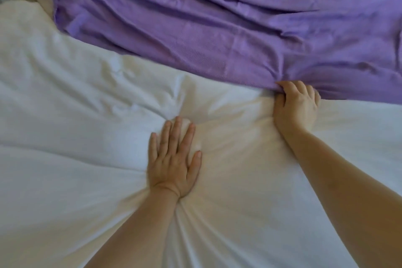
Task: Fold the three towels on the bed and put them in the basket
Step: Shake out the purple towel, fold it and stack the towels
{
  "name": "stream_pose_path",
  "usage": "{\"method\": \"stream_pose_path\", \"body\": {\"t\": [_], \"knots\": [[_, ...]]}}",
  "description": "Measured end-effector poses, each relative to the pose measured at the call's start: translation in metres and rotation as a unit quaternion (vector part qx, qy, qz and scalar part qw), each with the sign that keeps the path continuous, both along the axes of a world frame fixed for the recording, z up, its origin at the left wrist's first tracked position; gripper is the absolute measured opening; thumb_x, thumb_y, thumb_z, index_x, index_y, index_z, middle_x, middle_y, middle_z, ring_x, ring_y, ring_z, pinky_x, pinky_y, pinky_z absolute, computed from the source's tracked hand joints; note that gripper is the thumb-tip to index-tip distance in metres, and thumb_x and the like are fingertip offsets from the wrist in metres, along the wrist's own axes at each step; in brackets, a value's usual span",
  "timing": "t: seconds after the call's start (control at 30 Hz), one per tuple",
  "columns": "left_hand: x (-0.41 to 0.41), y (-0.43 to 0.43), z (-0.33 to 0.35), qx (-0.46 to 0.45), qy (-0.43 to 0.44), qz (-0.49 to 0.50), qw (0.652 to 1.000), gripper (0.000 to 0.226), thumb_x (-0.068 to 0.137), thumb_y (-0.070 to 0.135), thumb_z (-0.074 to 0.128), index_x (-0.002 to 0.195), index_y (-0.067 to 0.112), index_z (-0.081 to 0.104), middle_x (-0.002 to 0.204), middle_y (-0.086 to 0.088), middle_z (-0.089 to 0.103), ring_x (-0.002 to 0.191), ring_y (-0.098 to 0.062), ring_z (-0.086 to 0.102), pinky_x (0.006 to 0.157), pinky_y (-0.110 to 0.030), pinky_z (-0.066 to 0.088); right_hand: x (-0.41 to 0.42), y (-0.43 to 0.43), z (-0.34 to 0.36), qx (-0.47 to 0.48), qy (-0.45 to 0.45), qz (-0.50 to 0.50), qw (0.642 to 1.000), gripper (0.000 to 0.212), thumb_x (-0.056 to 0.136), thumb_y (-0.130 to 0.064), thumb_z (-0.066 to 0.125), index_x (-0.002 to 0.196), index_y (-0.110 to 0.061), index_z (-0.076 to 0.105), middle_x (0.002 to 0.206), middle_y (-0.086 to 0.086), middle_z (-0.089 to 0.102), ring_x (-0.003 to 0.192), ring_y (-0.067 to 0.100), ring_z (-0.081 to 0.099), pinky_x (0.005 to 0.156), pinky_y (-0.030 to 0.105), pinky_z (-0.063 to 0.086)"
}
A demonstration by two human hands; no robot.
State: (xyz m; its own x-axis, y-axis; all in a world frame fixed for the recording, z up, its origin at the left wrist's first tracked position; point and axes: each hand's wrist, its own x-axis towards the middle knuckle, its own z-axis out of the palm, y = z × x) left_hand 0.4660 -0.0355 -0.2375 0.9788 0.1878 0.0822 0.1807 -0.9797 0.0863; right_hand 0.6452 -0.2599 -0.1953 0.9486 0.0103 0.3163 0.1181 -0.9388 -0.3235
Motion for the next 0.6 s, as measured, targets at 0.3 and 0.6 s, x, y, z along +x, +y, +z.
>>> {"method": "stream_pose_path", "body": {"t": [0.3, 0.6], "knots": [[-0.03, -0.017, 0.075, -0.105, 0.124, 0.026, 0.986, 0.077, 0.083, 0.058, 0.013, 0.148, 0.021, 0.031, 0.157, -0.007, 0.025, 0.144, -0.026, 0.025, 0.116, -0.047, 0.017, -0.148, -0.008, 0.056, -0.004, 0.163, 0.043, 0.986, 0.012, 0.091, -0.016, 0.051, 0.092, -0.009, 0.061, 0.099, 0.011, 0.065, 0.098, 0.034, 0.055, 0.082, 0.039, 0.037], [-0.111, -0.031, 0.267, -0.183, -0.03, -0.162, 0.969, 0.077, 0.074, 0.061, 0.06, 0.14, 0.024, 0.046, 0.148, -0.011, 0.039, 0.127, -0.028, 0.046, 0.101, -0.04, 0.04, -0.273, -0.02, 0.241, 0.191, 0.262, 0.087, 0.942, 0.033, 0.096, -0.026, 0.046, 0.065, -0.022, 0.034, 0.065, -0.006, 0.049, 0.07, 0.022, 0.046, 0.067, 0.037, 0.036]]}}
